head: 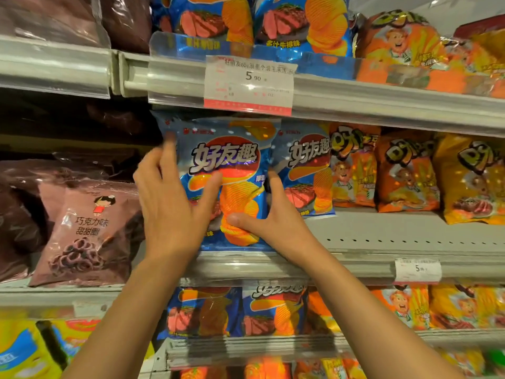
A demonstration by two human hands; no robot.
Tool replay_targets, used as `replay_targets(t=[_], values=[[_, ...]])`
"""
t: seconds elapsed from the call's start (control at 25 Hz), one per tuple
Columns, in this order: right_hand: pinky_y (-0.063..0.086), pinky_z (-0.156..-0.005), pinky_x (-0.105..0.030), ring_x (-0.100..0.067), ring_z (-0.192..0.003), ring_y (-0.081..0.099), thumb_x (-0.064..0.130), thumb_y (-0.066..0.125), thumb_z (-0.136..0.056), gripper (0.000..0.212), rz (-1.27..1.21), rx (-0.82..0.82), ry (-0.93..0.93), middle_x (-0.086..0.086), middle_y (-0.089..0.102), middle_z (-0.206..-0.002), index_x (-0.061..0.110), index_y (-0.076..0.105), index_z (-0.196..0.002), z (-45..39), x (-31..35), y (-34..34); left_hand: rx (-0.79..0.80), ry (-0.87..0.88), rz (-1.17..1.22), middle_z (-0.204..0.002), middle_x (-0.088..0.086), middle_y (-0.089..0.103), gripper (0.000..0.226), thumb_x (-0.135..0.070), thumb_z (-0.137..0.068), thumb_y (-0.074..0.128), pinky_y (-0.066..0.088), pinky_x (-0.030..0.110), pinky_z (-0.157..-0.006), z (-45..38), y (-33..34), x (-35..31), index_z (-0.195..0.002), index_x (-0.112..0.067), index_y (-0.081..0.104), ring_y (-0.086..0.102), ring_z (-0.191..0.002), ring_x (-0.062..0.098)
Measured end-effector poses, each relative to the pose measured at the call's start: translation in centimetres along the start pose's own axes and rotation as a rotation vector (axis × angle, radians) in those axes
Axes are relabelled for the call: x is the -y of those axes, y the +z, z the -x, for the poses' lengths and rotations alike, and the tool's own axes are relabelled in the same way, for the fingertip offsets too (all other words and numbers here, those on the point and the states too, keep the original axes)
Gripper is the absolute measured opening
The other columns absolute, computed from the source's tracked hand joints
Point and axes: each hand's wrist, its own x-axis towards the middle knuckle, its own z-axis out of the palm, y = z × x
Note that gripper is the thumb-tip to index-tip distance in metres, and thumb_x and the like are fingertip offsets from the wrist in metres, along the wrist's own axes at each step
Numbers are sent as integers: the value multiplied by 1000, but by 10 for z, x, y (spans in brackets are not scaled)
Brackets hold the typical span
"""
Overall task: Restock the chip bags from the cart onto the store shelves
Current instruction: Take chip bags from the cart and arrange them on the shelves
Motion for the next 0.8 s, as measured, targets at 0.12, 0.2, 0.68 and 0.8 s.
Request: replay_targets(t=[0.12, 0.2, 0.68, 0.8], values=[[45, -94, -7, 13, -120, 56, 35, 76, -89, 70, -13, -102, -23, 32, 59, -128, 42, 30, -143, 1, 0, 4, 48, 379, -158, -153, 20, 37, 59, -37, -101, 53, 28, 54, -116, 20, 3, -3, -153, -12, 39, 28, -147, 40], [44, -101, -11, 12, -126, 51, 36, 68, -96, 58, -16, -116, -49, 25, 56, -136, 35, 34, -144, 1, 1, 4, 149, 296, -224, -154, 22, 39, 54, -35, -103, 46, 29, 64, -112, 25, 7, -4, -151, -11, 43, 28, -147, 43], [49, -108, -33, 0, -136, 46, 31, 67, -96, 63, -61, -299, -117, 6, 45, -151, 30, 38, -152, 79, -1, -87, 231, 360, -227, -162, 13, 28, 69, -45, -95, 54, 13, 66, -119, 61, 35, -95, -155, -16, 36, 15, -154, 35], [48, -106, -27, 2, -135, 46, 28, 67, -95, 58, 48, -406, -50, 6, 50, -145, 30, 45, -149, 148, -32, -168, 341, 442, -47, -160, 17, 32, 64, -42, -97, 51, 24, 65, -115, 104, 93, -166, -153, -15, 38, 22, -151, 38]])
